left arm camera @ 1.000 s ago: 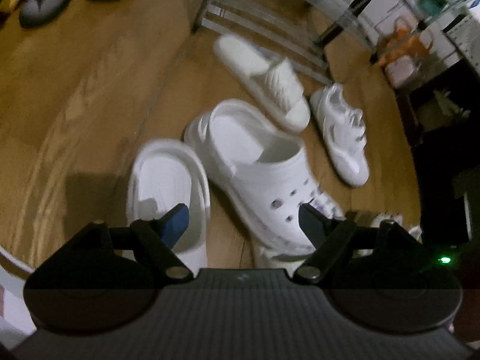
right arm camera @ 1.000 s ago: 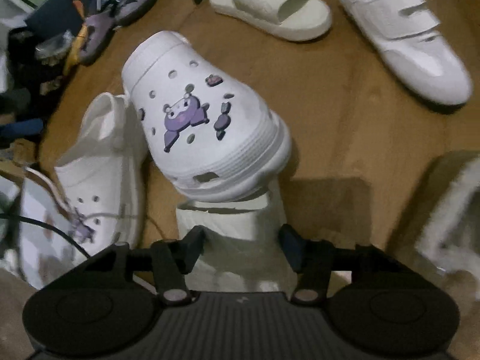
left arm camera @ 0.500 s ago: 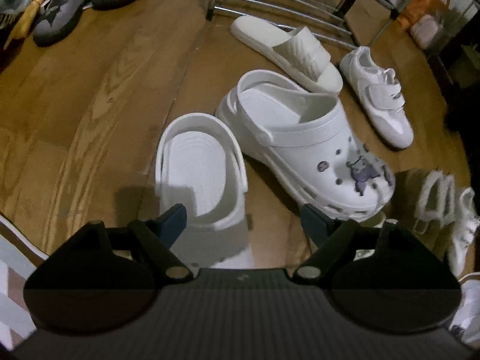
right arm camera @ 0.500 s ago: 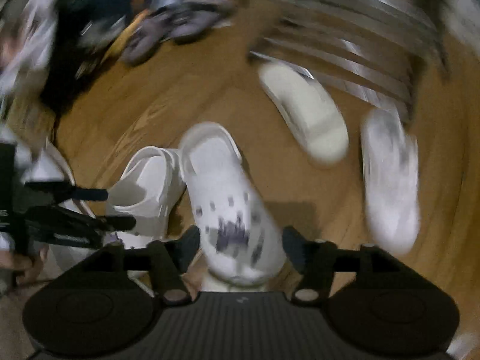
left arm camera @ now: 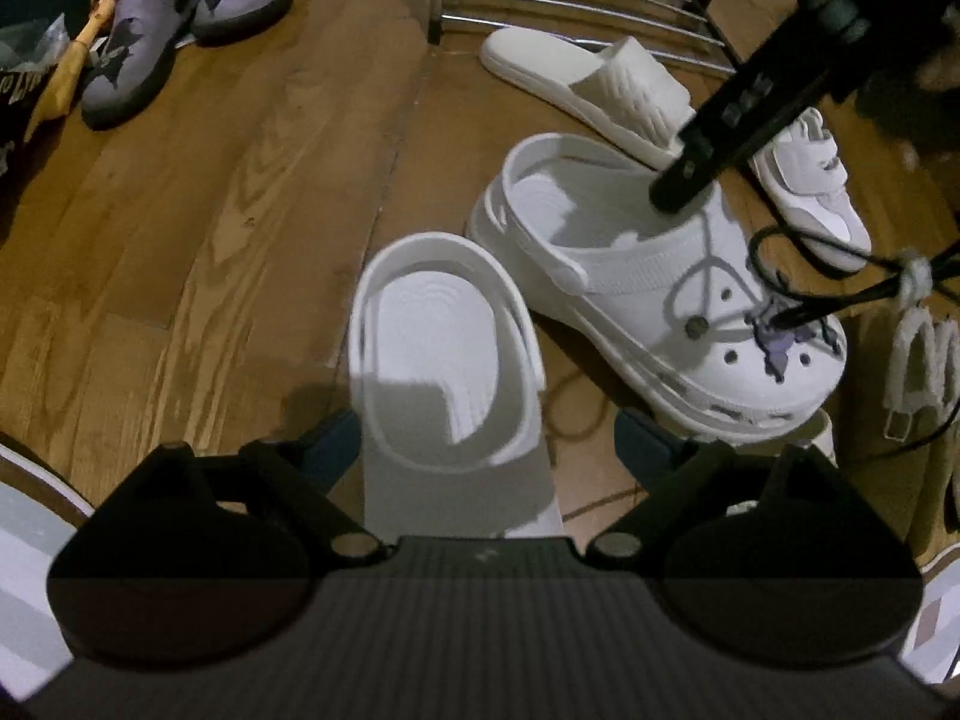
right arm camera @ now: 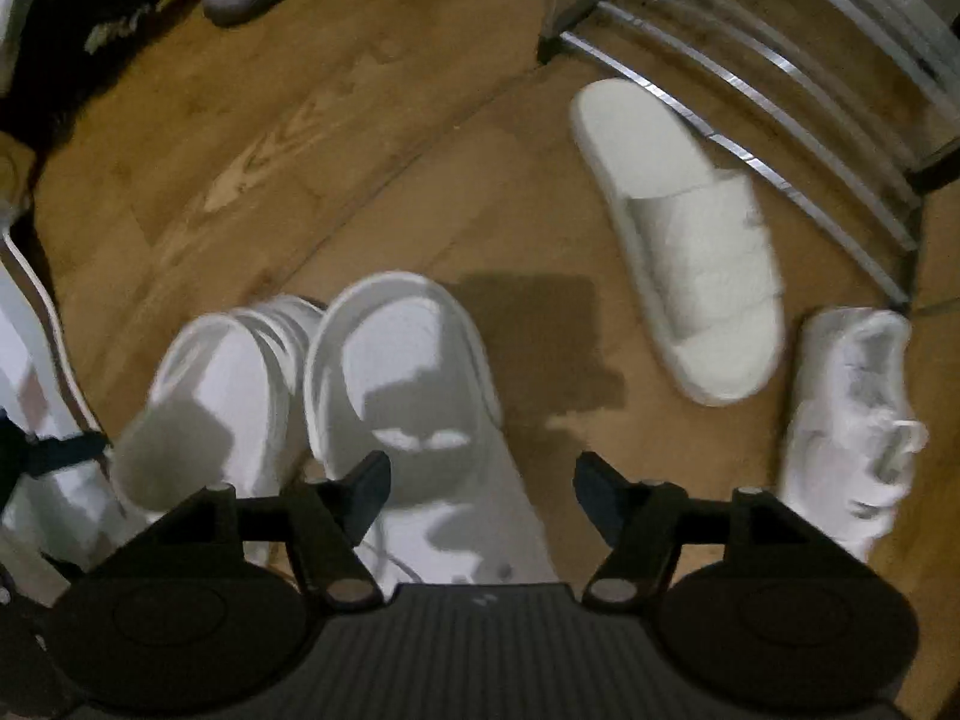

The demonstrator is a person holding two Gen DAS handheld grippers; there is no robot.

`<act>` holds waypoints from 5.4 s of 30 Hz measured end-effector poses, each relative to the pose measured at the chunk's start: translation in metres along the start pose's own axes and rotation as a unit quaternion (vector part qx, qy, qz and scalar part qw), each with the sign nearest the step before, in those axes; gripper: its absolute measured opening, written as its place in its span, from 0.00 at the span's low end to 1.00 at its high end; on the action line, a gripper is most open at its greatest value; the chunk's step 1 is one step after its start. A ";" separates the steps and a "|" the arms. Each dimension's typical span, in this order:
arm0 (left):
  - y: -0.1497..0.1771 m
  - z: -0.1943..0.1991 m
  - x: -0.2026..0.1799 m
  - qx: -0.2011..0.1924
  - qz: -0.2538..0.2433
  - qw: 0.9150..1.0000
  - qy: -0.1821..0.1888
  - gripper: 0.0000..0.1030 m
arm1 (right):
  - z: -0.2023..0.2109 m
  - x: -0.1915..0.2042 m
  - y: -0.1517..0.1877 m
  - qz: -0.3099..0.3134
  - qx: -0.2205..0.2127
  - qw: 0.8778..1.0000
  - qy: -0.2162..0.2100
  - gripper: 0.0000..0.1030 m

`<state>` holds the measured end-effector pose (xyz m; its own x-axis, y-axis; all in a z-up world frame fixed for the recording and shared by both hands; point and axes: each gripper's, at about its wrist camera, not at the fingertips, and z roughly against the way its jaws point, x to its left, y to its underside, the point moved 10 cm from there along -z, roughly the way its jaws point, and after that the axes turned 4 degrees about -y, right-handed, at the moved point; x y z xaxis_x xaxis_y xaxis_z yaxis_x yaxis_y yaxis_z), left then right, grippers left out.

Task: Organize scattered shoes
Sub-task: 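Grasp the second white clog with the right gripper and lift it, then set the white clog beside the other clog with the right gripper, then grasp the white NEON slide with the right gripper and carry it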

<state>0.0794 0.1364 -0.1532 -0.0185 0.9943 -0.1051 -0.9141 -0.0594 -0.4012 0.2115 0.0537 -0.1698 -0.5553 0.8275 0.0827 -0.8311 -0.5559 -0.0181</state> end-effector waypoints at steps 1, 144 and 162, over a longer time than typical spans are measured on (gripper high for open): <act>-0.001 0.000 0.005 -0.001 0.003 1.000 -0.004 0.90 | -0.007 -0.004 0.000 -0.009 0.007 1.000 -0.001 0.70; 0.018 -0.046 -0.011 0.013 0.073 0.996 0.055 1.00 | -0.048 -0.019 0.170 -0.177 -0.150 0.950 -0.211 0.66; -0.116 -0.052 -0.086 -0.044 -0.047 0.995 0.082 1.00 | 0.031 -0.073 0.207 -0.213 -0.197 0.932 -0.217 0.71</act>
<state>0.2085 0.0529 -0.1449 0.1387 0.9682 -0.2081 -0.8697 0.0186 -0.4933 0.0814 -0.1242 -0.1489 -0.1791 0.8097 0.5589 -0.9676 -0.0423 -0.2488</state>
